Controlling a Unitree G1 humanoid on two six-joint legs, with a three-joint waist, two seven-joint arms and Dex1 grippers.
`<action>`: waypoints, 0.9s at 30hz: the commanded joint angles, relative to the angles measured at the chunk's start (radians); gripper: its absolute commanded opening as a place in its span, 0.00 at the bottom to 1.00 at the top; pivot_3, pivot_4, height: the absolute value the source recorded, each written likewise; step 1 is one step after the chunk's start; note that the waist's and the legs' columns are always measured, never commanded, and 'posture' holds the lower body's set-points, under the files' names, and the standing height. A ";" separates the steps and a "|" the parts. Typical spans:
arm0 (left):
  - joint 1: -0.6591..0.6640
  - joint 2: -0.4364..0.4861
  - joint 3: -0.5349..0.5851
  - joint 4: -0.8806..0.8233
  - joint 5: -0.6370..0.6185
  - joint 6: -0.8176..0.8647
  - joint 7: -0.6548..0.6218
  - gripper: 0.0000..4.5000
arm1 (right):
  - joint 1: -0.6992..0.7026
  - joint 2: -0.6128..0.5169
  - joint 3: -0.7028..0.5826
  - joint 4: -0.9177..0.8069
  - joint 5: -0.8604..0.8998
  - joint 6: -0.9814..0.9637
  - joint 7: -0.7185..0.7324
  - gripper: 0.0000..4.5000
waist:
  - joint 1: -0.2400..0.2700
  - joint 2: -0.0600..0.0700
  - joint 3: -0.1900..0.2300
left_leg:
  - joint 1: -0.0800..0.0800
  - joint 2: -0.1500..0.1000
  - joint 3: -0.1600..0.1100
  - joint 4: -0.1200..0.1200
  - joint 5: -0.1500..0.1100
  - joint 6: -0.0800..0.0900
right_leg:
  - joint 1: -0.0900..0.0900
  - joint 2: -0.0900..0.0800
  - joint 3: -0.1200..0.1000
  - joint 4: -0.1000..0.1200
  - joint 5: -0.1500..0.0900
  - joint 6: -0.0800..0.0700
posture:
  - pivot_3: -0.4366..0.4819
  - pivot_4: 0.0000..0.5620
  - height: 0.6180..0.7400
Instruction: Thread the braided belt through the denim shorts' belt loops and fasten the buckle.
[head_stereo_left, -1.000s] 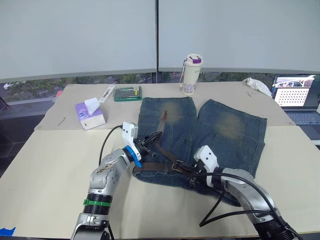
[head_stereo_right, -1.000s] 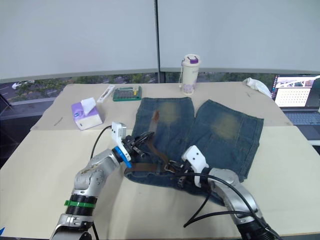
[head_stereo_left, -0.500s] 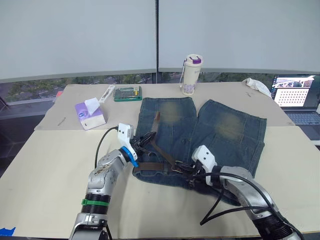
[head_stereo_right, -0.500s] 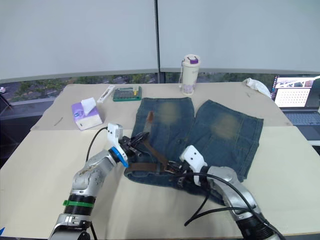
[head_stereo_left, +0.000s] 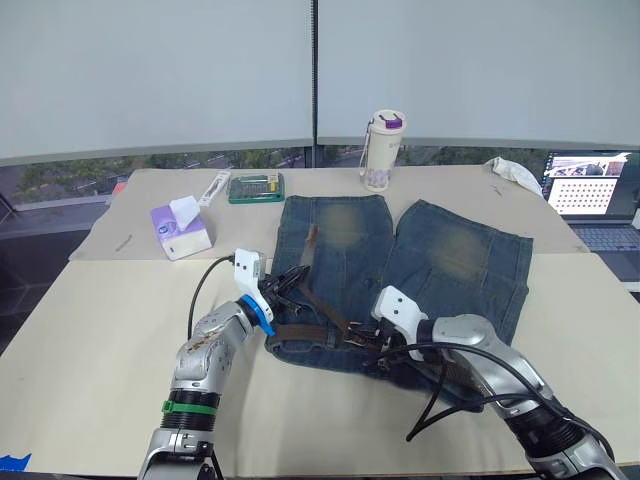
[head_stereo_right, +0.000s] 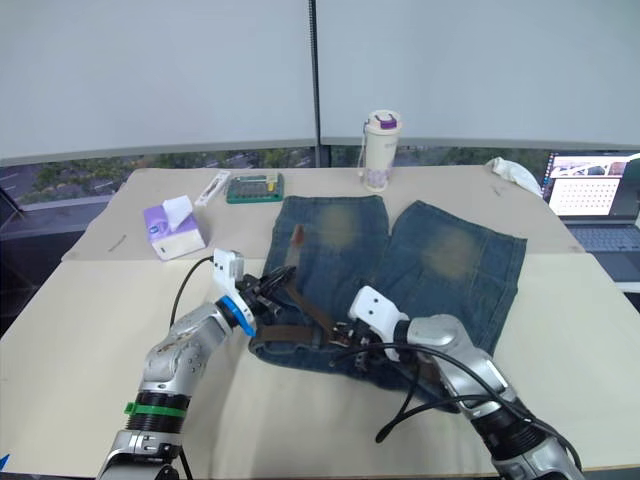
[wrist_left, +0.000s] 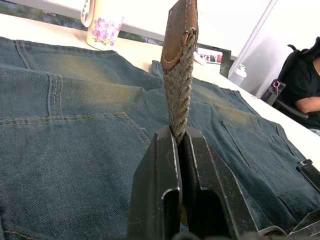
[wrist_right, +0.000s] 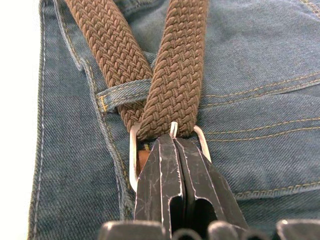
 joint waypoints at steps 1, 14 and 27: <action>-0.005 0.005 0.024 -0.028 -0.001 -0.039 0.005 0.00 | 0.018 -0.024 0.057 0.070 -0.068 0.066 -0.007 0.00 | 0.000 -0.001 0.000 | 0.000 0.000 0.000 0.000 0.000 0.000 | 0.000 0.000 0.000 0.000 0.000 0.000 | 0.48 0.27 1.00; -0.050 0.000 0.003 -0.060 -0.001 -0.091 -0.036 0.00 | -0.020 -0.053 0.162 0.098 -0.108 0.135 0.075 0.00 | 0.002 0.000 -0.002 | 0.000 0.000 0.000 0.000 0.000 0.000 | 0.000 0.000 0.000 0.000 0.000 0.000 | 0.48 0.27 1.00; -0.203 -0.146 -0.015 -0.231 -0.135 0.022 0.062 0.00 | -0.034 -0.049 0.197 0.149 -0.138 0.142 0.113 0.00 | 0.000 -0.001 -0.004 | -0.001 0.000 0.000 0.000 0.000 0.000 | 0.000 0.000 0.000 0.000 0.000 0.000 | 0.48 0.27 1.00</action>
